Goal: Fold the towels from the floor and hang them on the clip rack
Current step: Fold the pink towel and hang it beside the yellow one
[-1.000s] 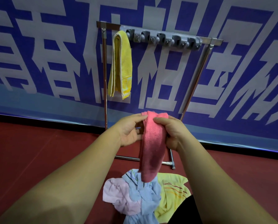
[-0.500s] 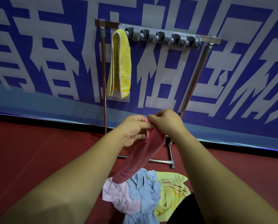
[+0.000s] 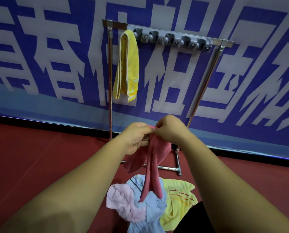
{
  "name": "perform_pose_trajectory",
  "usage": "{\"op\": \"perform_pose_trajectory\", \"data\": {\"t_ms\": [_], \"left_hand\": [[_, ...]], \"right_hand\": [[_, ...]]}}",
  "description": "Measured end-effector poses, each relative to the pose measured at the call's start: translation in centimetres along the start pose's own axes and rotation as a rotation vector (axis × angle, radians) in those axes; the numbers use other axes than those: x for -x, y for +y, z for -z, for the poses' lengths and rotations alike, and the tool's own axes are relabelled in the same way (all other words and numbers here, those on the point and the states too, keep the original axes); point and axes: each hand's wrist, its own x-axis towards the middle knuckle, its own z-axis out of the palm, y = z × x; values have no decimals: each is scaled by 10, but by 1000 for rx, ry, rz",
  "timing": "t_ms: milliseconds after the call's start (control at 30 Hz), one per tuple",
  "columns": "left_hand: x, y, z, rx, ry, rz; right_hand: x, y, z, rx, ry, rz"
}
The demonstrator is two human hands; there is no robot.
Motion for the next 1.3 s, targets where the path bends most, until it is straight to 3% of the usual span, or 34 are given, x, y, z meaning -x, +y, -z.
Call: {"op": "perform_pose_trajectory", "data": {"t_ms": [200, 367, 467, 533, 633, 733, 833, 900, 1033, 1167, 1300], "left_hand": [[1, -2, -2, -145, 66, -4], [2, 3, -11, -292, 173, -29], [-1, 7, -13, -168, 238, -50], [-4, 10, -12, -42, 215, -84], [-4, 14, -8, 65, 141, -139], [0, 19, -8, 117, 96, -194], [2, 22, -10, 175, 62, -231], [2, 24, -11, 240, 48, -243], [2, 25, -12, 318, 50, -227], [3, 27, -22, 340, 64, -165], [8, 27, -31, 392, 58, -130]], "right_hand": [[3, -7, 7, -118, 144, -43], [5, -19, 5, -92, 133, 79], [6, -15, 2, -103, 69, 129], [6, -7, 6, -240, 163, 88], [2, 14, 8, -424, 360, -111], [0, 30, -1, -606, 228, -246], [7, 36, -8, -907, -41, -268], [10, 38, -11, -1005, -71, -234], [7, 31, -10, -760, 414, -132], [12, 9, -8, -393, 433, 89], [8, 4, -12, -123, 495, 91]]}}
